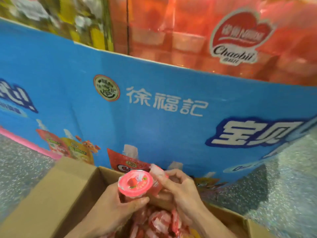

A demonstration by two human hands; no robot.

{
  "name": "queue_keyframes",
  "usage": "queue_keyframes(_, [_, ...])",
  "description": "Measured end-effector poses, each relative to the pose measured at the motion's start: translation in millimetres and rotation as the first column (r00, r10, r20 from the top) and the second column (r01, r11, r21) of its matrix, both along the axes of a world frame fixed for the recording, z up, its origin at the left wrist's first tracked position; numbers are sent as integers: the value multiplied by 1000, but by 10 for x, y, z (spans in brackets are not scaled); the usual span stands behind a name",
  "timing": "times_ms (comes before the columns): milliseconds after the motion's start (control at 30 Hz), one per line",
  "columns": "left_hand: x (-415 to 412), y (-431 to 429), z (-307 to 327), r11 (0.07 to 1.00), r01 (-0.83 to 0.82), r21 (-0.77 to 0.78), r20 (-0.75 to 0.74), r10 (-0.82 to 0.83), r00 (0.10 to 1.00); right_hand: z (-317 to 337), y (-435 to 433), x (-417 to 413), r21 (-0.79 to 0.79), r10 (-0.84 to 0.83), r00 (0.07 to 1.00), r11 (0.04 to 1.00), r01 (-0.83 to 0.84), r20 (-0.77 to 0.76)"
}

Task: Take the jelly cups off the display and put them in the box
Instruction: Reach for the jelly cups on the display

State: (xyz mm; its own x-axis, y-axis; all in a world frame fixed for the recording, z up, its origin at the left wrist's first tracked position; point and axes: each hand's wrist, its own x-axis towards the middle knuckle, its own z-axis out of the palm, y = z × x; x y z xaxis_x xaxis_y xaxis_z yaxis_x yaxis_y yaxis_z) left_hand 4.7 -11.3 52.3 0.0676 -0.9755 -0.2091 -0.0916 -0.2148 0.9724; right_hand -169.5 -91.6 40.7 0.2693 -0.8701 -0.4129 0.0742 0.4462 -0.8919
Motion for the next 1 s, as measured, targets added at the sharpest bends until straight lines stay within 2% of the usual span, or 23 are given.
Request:
queue_keyframes(100, [34, -67, 296, 1000, -6, -23, -7, 6, 1000, 467, -46, -33, -152, 54, 995, 986, -66, -79])
queue_keyframes(167, [95, -86, 486, 995, -22, -101, 4, 22, 1000, 769, -76, -95, -260, 111, 987, 956, -138, -117])
queue_keyframes(267, [95, -120, 876, 979, 14, -205, 85, 3, 996, 1221, -113, -193, -442, 200, 960, 856, -268, -195])
queue_keyframes(400, [72, -164, 1472, 940, -24, -342, 180, 91, 979, 1780, -159, -230, -658, 197, 951, 687, -308, -239])
queue_keyframes(500, [52, -158, 1826, 917, -26, -399, 266, 143, 953, 2131, -133, -266, -718, 209, 957, 633, -290, -202])
queue_keyframes(800, [26, -299, 2711, 860, -76, -504, 149, 173, 973, 2952, -137, -361, -815, 109, 972, 530, -233, -207])
queue_keyframes(1000, [78, -563, 3389, 816, -68, -574, 154, 189, 970, 3611, -298, -520, -857, 53, 970, 458, -236, -239])
